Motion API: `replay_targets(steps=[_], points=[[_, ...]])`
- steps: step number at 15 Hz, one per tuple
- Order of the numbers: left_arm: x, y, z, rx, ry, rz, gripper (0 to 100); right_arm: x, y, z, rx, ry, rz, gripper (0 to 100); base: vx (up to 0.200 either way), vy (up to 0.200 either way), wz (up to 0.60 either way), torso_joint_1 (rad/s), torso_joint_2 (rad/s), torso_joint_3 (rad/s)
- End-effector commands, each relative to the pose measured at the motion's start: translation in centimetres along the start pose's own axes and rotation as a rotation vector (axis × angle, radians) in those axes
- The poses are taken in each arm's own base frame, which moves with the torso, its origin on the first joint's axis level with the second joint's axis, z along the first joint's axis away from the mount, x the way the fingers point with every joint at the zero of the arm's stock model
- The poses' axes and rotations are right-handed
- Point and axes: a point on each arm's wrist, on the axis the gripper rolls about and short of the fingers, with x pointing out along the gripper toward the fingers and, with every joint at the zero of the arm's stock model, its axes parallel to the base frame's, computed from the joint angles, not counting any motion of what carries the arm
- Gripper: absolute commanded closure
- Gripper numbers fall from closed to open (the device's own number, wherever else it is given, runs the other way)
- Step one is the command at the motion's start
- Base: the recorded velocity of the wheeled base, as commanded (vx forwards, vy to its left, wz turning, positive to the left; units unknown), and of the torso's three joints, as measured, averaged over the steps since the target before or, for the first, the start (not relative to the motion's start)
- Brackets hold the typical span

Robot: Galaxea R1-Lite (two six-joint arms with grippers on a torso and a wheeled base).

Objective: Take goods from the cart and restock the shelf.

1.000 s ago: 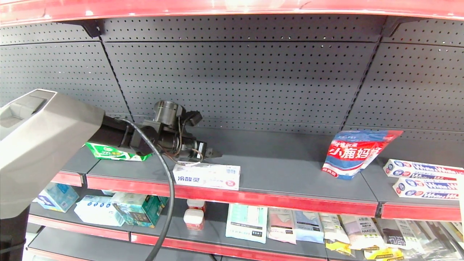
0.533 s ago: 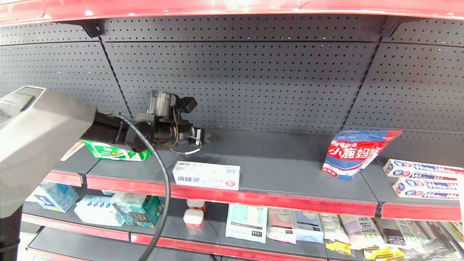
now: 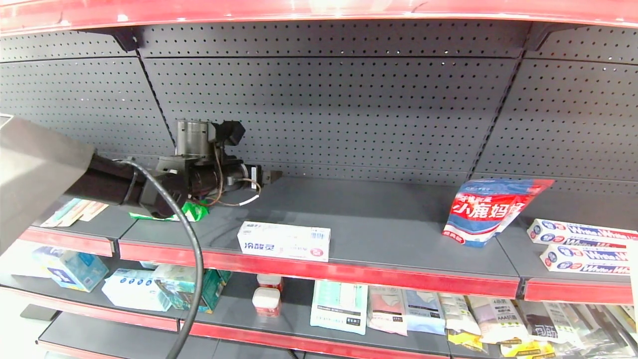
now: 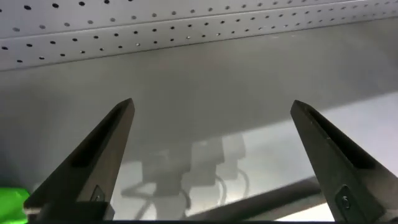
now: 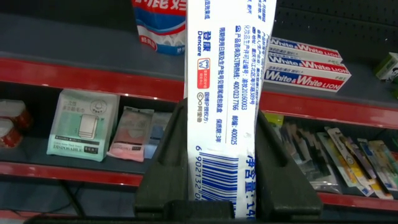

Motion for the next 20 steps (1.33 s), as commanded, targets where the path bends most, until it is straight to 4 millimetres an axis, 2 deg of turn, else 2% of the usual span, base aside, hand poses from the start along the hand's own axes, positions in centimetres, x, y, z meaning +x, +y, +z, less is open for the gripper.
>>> replay_targets(steps=[1, 4, 6, 10, 11, 13, 14, 17, 18, 19, 20], points=[[-2.5, -0.2, -0.7, -0.002, -0.034, 0.034, 0, 0.0, 0.0, 0.0, 0.002, 0.005, 0.001, 100, 0.0, 0.0, 0.0, 0.0, 0.0, 0.0], [-5.0, -0.1, -0.1, -0.001, -0.135, 0.096, 0, 0.1, 0.0, 0.0, 0.003, 0.025, 0.003, 100, 0.0, 0.0, 0.0, 0.0, 0.0, 0.0], [-8.3, -0.7, 0.0, 0.007, -0.193, 0.102, 0, 0.1, 0.0, 0.0, 0.001, 0.023, 0.004, 100, 0.0, 0.0, 0.0, 0.0, 0.0, 0.0], [-14.6, -1.8, 1.4, 0.03, -0.324, 0.101, 0, 0.2, 0.0, 0.0, 0.002, 0.034, 0.0, 100, 0.0, 0.0, 0.0, 0.0, 0.0, 0.0], [-17.7, -2.4, 1.8, 0.036, -0.38, 0.101, 0, 0.1, -0.1, 0.5, -0.019, 0.016, 0.005, 100, 0.0, 0.0, 0.0, 0.0, 0.0, 0.0], [-20.5, -2.8, 1.0, 0.062, -0.406, 0.128, 0, 0.2, -0.7, 3.8, -0.026, -0.013, 0.006, 100, 0.0, 0.0, 0.0, 0.0, 0.0, 0.0], [-22.5, -3.1, -0.3, 0.11, -0.412, 0.163, 0, 0.3, -0.9, 5.3, -0.028, -0.022, 0.001, 100, 0.0, 0.0, 0.0, 0.0, 0.0, 0.0], [-26.1, -3.5, -3.3, 0.119, -0.421, 0.199, 0, 0.5, -0.9, 4.9, -0.053, 0.005, 0.016, 100, 0.0, 0.0, 0.0, 0.0, 0.0, 0.0], [-26.6, -3.6, -3.8, 0.119, -0.422, 0.197, 0, 0.6, -0.9, 5.0, -0.054, 0.002, 0.017, 100, 0.0, 0.0, 0.0, 0.0, 0.0, 0.0], [-28.9, -3.9, -5.5, 0.127, -0.449, 0.18, 0, 0.6, -1.0, 5.5, -0.059, -0.004, 0.039, 100, 0.0, 0.0, 0.0, 0.0, 0.0, 0.0], [-30.2, -4.2, -6.6, 0.133, -0.45, 0.166, 0, 0.7, -1.0, 5.4, -0.06, -0.002, 0.052, 100, 0.0, 0.0, 0.0, 0.0, 0.0, 0.0]])
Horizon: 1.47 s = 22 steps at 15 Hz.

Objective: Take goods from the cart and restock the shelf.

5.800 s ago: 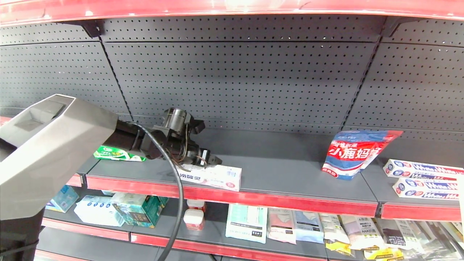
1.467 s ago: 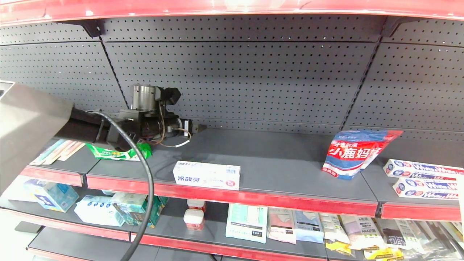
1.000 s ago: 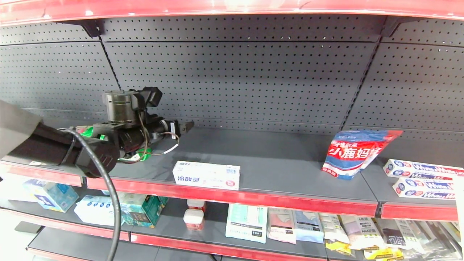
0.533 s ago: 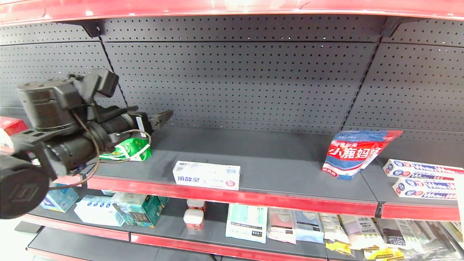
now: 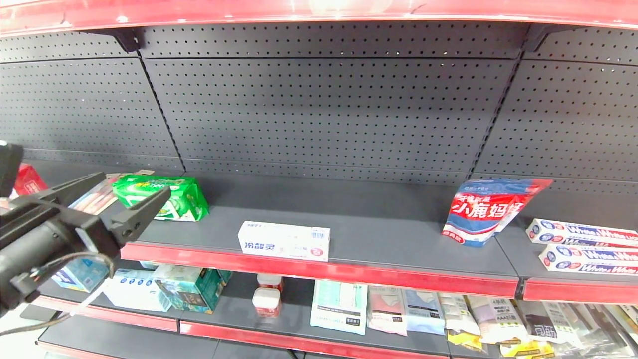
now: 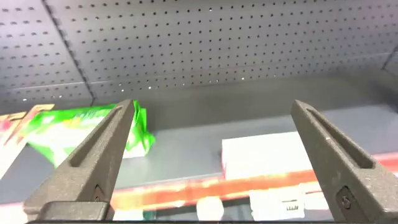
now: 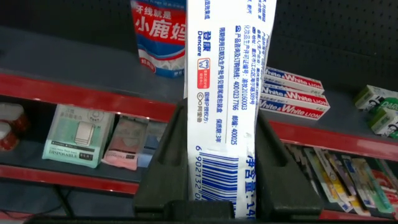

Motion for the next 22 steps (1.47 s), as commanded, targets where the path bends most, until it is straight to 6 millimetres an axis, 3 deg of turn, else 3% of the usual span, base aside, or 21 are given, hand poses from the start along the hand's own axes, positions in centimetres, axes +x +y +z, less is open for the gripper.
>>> replay_targets(steps=[1, 4, 6, 9, 17, 20, 22], points=[[-6.6, -0.1, -1.0, 0.006, -0.071, -0.036, 0, 0.3, 0.0, 0.1, 0.0, 0.019, 0.028, 100, 0.0, 0.0, 0.0, 0.0, 0.0, 0.0], [-14.3, -0.1, -3.6, 0.053, -0.025, -0.045, 0, 0.4, 0.0, -0.2, -0.002, 0.02, 0.059, 100, 0.0, 0.0, 0.0, 0.0, 0.0, 0.0], [-17.9, 0.1, -5.5, 0.073, 0.041, 0.069, 0, 0.4, 0.0, -0.3, -0.004, 0.023, 0.074, 100, 0.0, 0.0, 0.0, 0.0, 0.0, 0.0], [-18.6, 0.3, -6.6, 0.074, 0.037, 0.178, 0, 0.5, 0.0, -0.3, -0.024, 0.029, 0.079, 100, 0.0, 0.0, 0.2, 0.001, 0.0, -0.001], [-18.2, 0.3, -8.2, 0.099, 0.079, 0.173, 0, 0.6, 0.0, -0.1, -0.024, 0.027, 0.085, 100, 0.0, 0.0, 0.6, 0.002, 0.0, 0.0], [-18.1, 0.2, -8.7, 0.101, 0.099, 0.176, 0, 0.9, -0.4, 1.8, -0.035, 0.003, 0.104, 100, 0.0, 0.0, 0.0, 0.0, 0.0, 0.0], [-17.6, 0.2, -9.9, 0.094, 0.108, 0.18, 0, 2.3, -0.9, 5.1, -0.059, -0.014, 0.195, 100, 0.0, 0.0, 0.0, 0.0, 0.0, 0.0]])
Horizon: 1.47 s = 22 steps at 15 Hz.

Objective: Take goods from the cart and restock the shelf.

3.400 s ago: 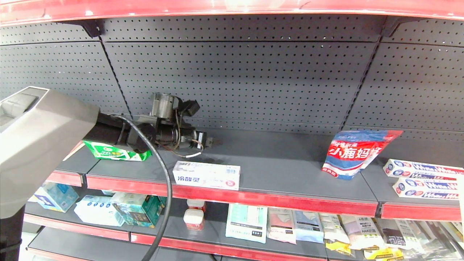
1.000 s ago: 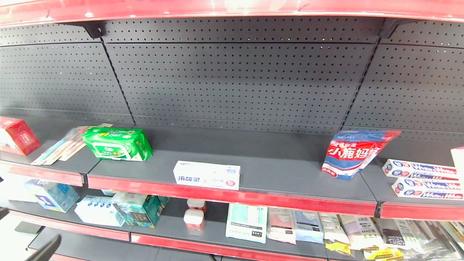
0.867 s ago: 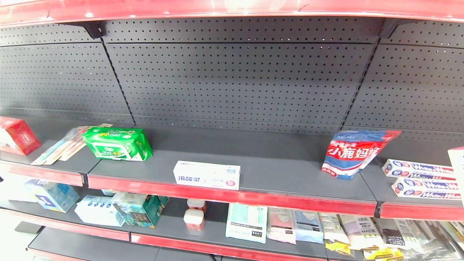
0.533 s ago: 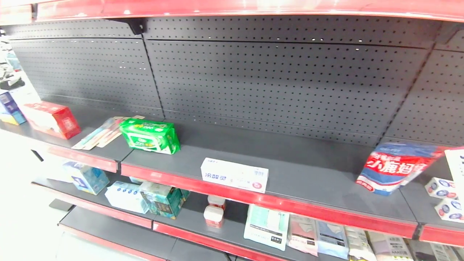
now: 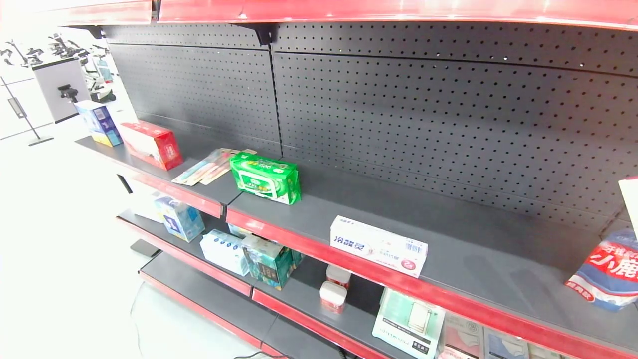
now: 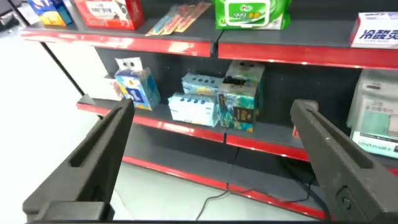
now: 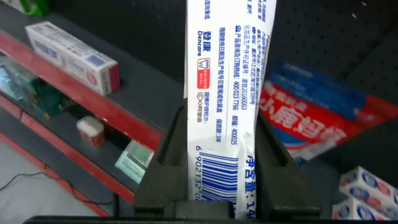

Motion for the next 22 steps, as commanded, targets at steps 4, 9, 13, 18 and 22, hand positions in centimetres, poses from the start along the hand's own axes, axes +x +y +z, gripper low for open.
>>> replay_targets(steps=[4, 9, 13, 18, 22], points=[[1.3, -0.4, -2.4, -0.041, -0.002, 0.077, 0, 4.3, -0.8, 4.6, -0.029, 0.037, 0.219, 100, 0.0, 0.0, 0.0, 0.0, 0.0, 0.0], [1.2, -0.1, -2.0, -0.169, -0.048, 0.182, 0, 7.6, -0.6, 6.3, -0.056, 0.096, 0.291, 100, 0.0, 0.0, 0.0, 0.0, 0.0, 0.0], [1.3, -0.4, -2.6, -0.128, 0.012, 0.102, 0, 7.8, -0.4, 6.0, -0.057, 0.109, 0.306, 100, 0.0, 0.0, 0.0, 0.0, 0.0, 0.0], [1.3, -0.5, -2.6, -0.148, 0.063, 0.383, 0, 8.2, -0.4, 6.2, -0.054, 0.117, 0.309, 100, 0.0, 0.0, 0.0, 0.0, 0.0, 0.0], [0.8, -0.7, -2.6, -0.119, 0.016, 0.493, 0, 8.1, -0.4, 6.1, -0.052, 0.113, 0.307, 100, 0.0, 0.0, 0.0, 0.0, 0.0, 0.0]])
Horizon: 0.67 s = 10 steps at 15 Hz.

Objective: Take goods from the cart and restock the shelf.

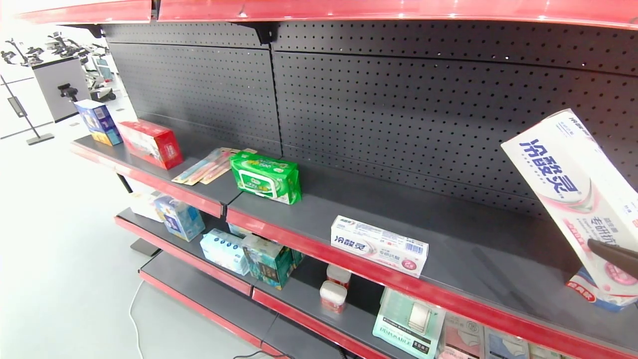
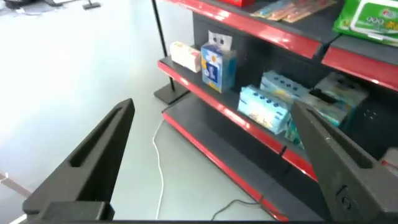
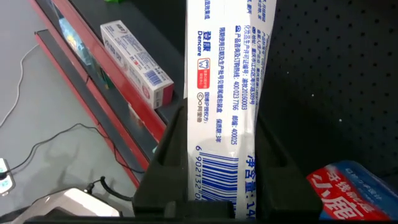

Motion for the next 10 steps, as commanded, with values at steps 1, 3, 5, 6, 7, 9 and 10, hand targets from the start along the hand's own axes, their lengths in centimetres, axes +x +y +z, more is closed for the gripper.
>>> replay_targets(steps=[1, 3, 5, 6, 7, 9, 10], points=[[-0.3, 0.0, -0.1, -0.011, -0.034, -0.031, 0, -0.1, 0.0, 0.0, -0.003, -0.004, 0.0, 100, 0.0, 0.0, 0.0, 0.0, 0.0, 0.0], [-0.6, -0.2, -0.2, -0.033, -0.079, -0.238, 0, 0.0, 0.0, 0.1, -0.003, -0.003, 0.0, 100, 0.0, 0.0, 0.0, 0.0, 0.0, 0.0], [-0.7, -0.3, -0.2, -0.058, -0.081, -0.274, 0, 0.4, -0.1, 0.3, -0.006, 0.006, 0.008, 100, 0.0, 0.0, 0.0, 0.0, 0.0, 0.0], [-0.7, -0.3, -0.2, -0.049, -0.086, -0.313, 0, 0.8, -0.1, 0.2, -0.009, 0.02, 0.014, 100, 0.0, 0.0, 0.0, 0.0, 0.0, 0.0], [-0.8, -0.6, -0.5, 0.001, -0.07, -0.404, 0, 1.3, -0.1, 0.3, -0.02, 0.03, 0.033, 100, 0.0, 0.0, 0.0, 0.0, 0.0, 0.0], [-0.7, -0.5, -0.7, -0.009, -0.043, -0.397, 0, 2.2, 0.1, 0.8, -0.032, 0.037, 0.075, 100, 0.0, 0.0, 0.0, 0.0, 0.0, 0.0], [-0.7, -0.5, -0.7, -0.032, -0.038, -0.395, 0, 3.2, 0.2, 1.4, -0.045, 0.049, 0.103, 100, 0.0, 0.0, 0.0, 0.0, 0.0, 0.0]])
